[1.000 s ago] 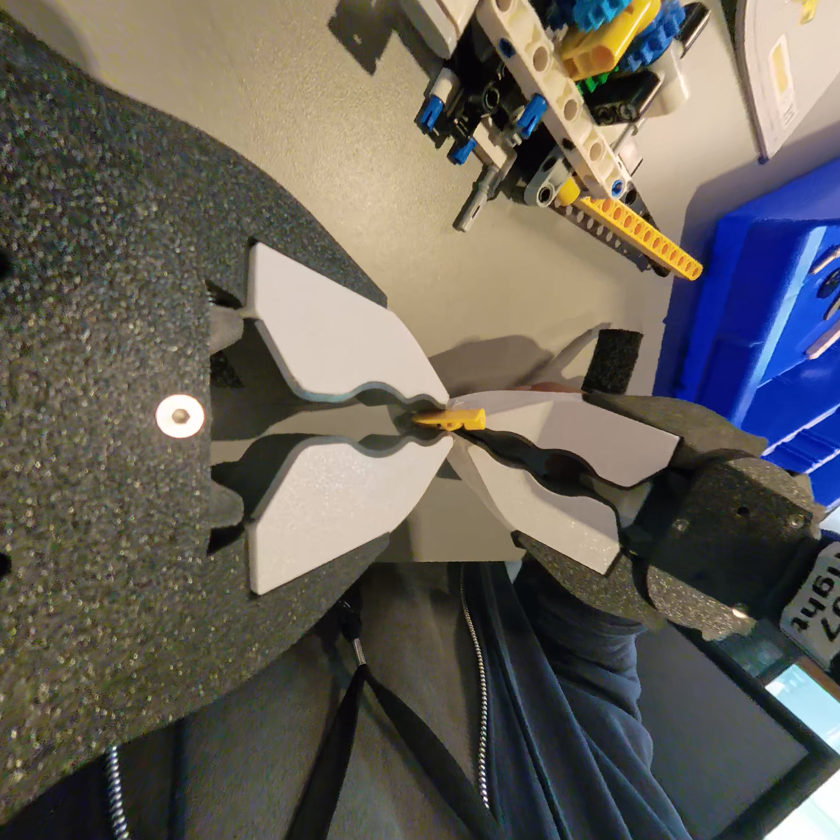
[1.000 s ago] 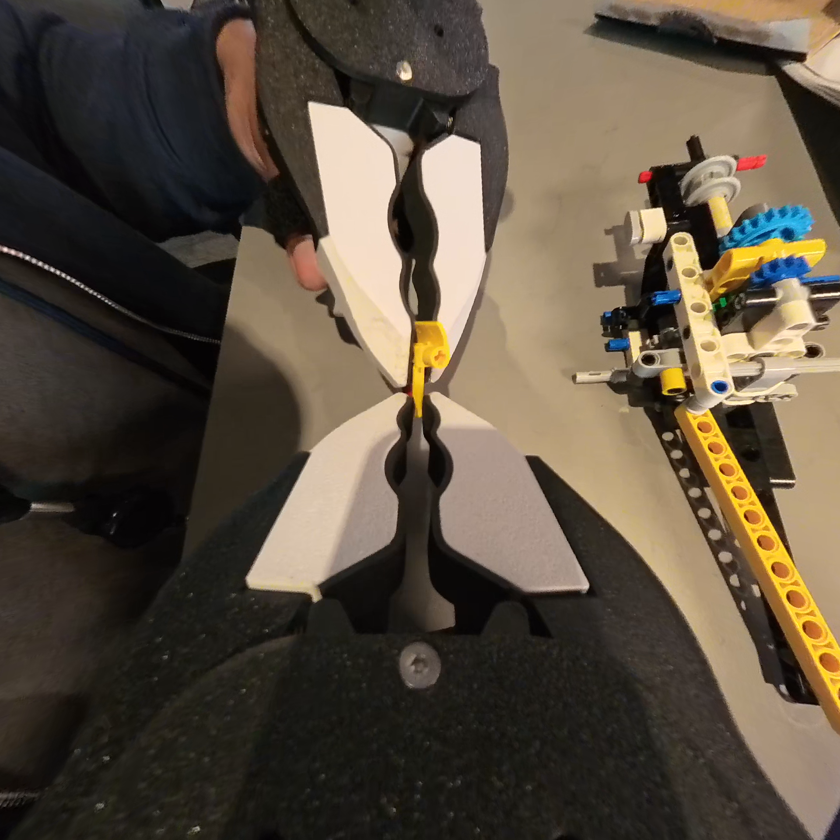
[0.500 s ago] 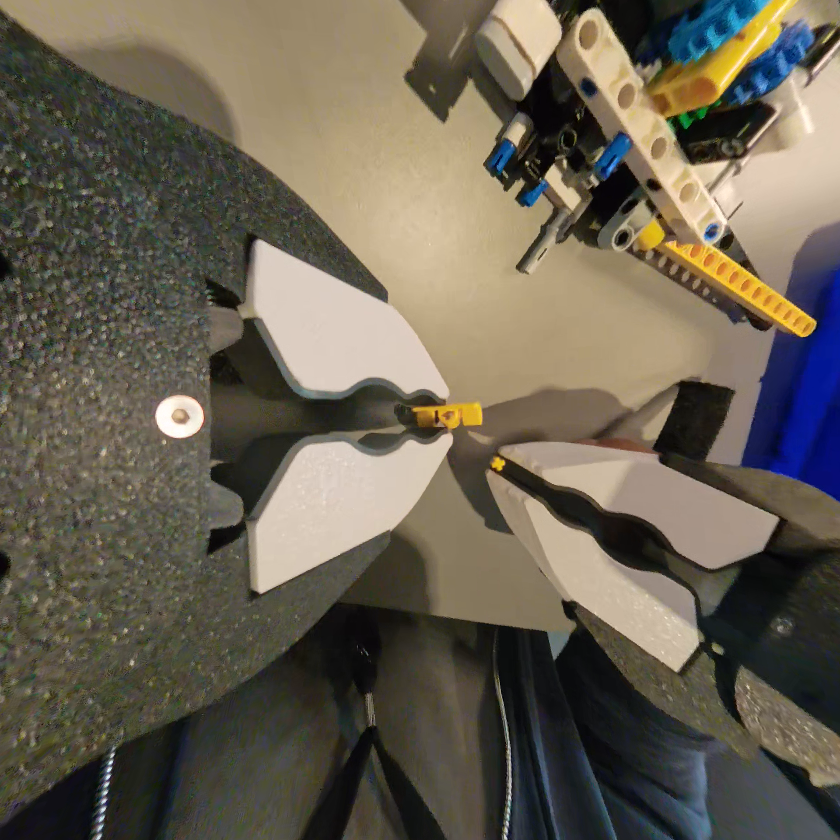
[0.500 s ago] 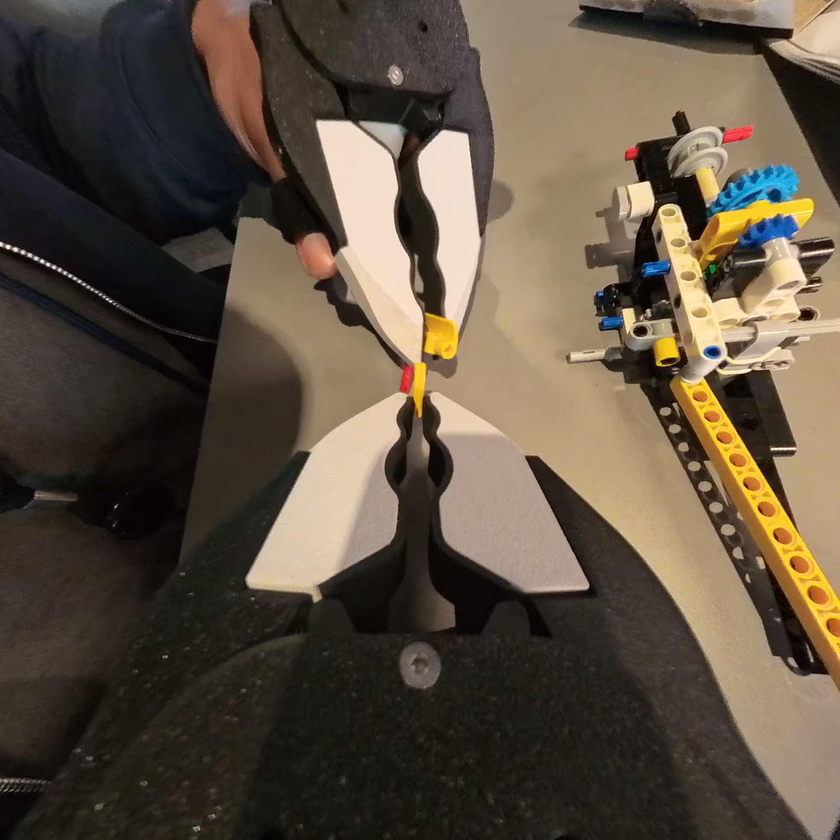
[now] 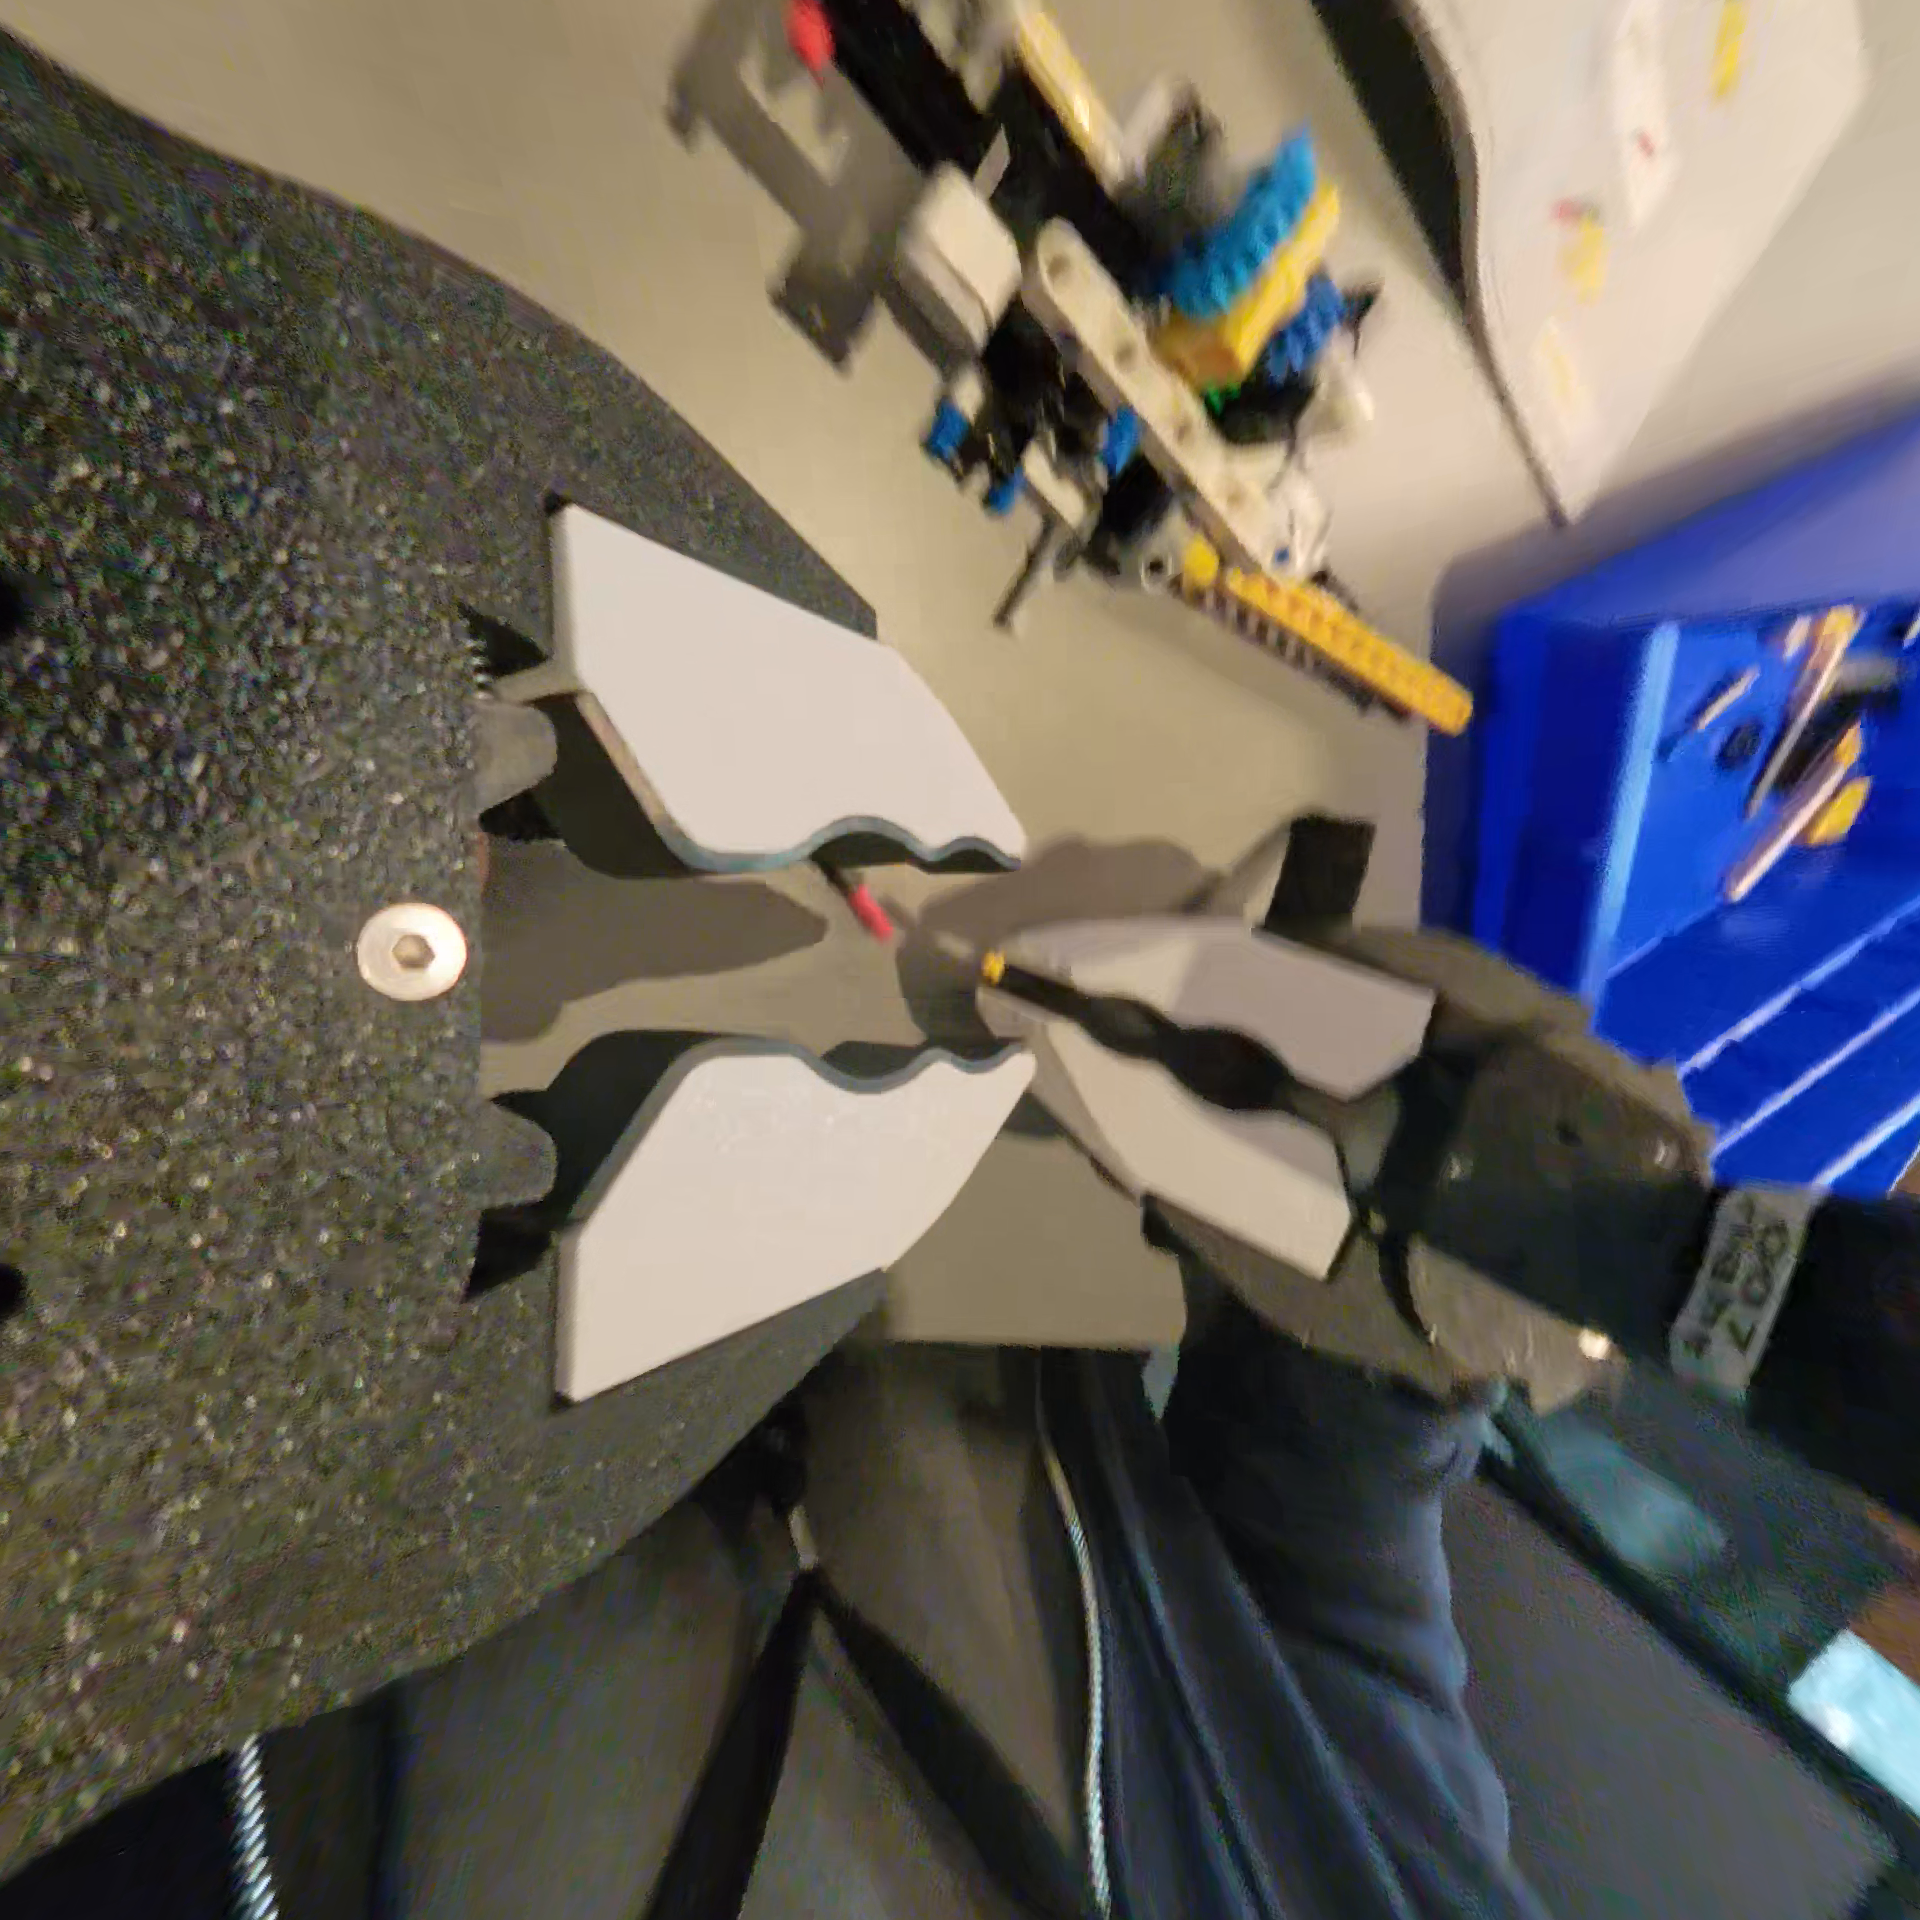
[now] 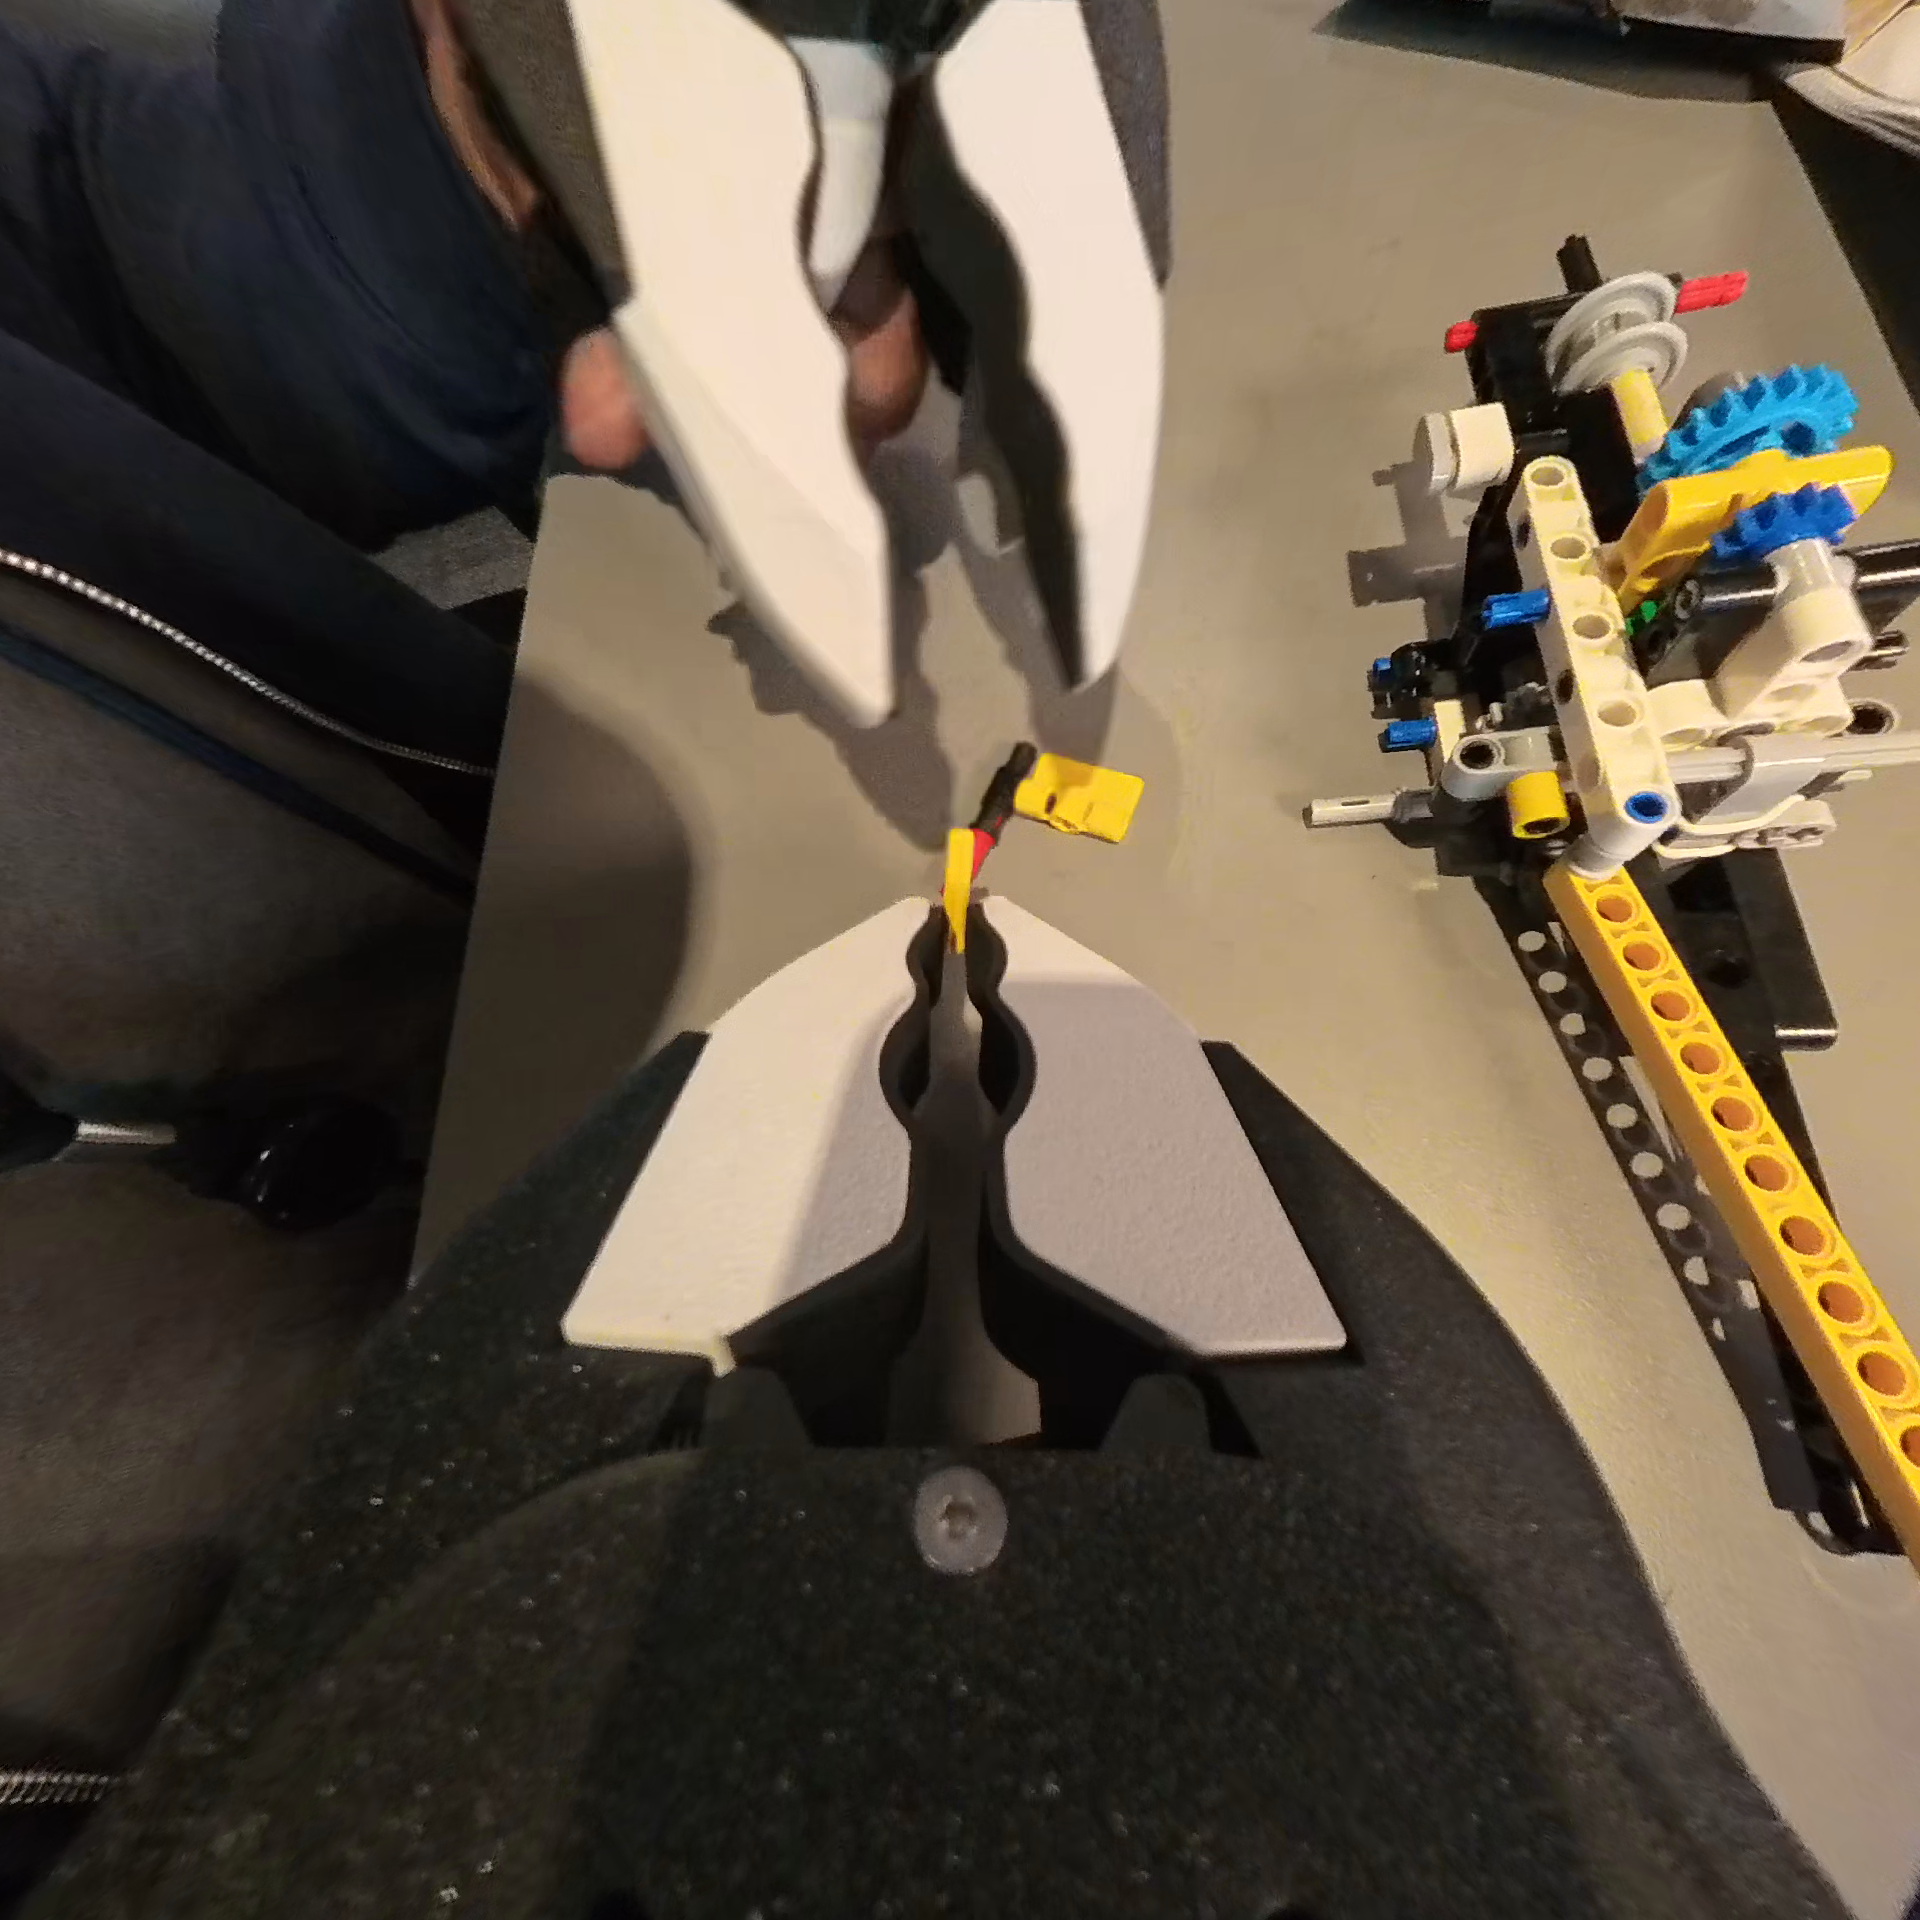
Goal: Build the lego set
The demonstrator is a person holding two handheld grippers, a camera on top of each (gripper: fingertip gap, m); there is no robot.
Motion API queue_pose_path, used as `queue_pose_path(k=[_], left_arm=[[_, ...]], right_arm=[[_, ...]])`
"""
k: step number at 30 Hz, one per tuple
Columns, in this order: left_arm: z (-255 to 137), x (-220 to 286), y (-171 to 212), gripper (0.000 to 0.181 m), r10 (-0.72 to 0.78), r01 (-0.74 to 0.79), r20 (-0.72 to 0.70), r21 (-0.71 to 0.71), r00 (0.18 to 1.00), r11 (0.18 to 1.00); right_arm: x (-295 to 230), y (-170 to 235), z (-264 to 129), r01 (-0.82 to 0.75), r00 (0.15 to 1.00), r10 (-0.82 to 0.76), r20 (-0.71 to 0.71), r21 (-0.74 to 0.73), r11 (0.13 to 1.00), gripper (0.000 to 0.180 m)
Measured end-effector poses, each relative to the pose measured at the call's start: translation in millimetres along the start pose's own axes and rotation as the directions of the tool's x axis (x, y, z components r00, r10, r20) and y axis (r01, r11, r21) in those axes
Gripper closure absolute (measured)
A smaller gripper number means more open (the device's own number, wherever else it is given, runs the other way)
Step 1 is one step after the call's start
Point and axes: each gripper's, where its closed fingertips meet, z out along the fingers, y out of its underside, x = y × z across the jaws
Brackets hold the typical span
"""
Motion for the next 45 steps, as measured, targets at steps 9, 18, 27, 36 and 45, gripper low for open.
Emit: queue_pose_path(k=[9, 18, 27, 36, 45], left_arm=[[23.5, 8.4, 19.4, 0.167, 0.025, -0.029, -0.033, -0.133, 0.999, 0.991], [12.7, 6.6, 2.2, 0.177, -0.120, 0.127, -0.142, 0.040, 0.983, 0.991], [10.4, 14.2, -0.7, 0.177, -0.102, 0.117, -0.210, 0.058, 0.972, 0.991], [9.8, 14.3, 0.0, 0.176, -0.102, 0.114, -0.218, 0.046, 0.971, 0.992], [1.3, -36.3, 32.4, 0.153, 0.018, 0.001, 0.092, -0.192, 0.996, 0.981]], right_arm=[[-3.3, -0.5, 1.1, 0.023, 1.000, -0.023, 0.002, -0.010, 1.000, 0.176], [-1.1, -7.7, -7.4, -0.030, 0.999, 0.028, 0.026, 0.066, 0.997, 0.172], [-11.0, -15.4, -5.7, -0.083, 0.991, 0.071, 0.111, 0.106, 0.991, 0.168], [-9.7, -18.6, -6.4, -0.124, 0.986, 0.108, 0.127, 0.129, 0.984, 0.176], [-3.1, -9.6, -7.4, -0.115, 0.991, 0.108, 0.083, 0.081, 0.990, 0.176]])
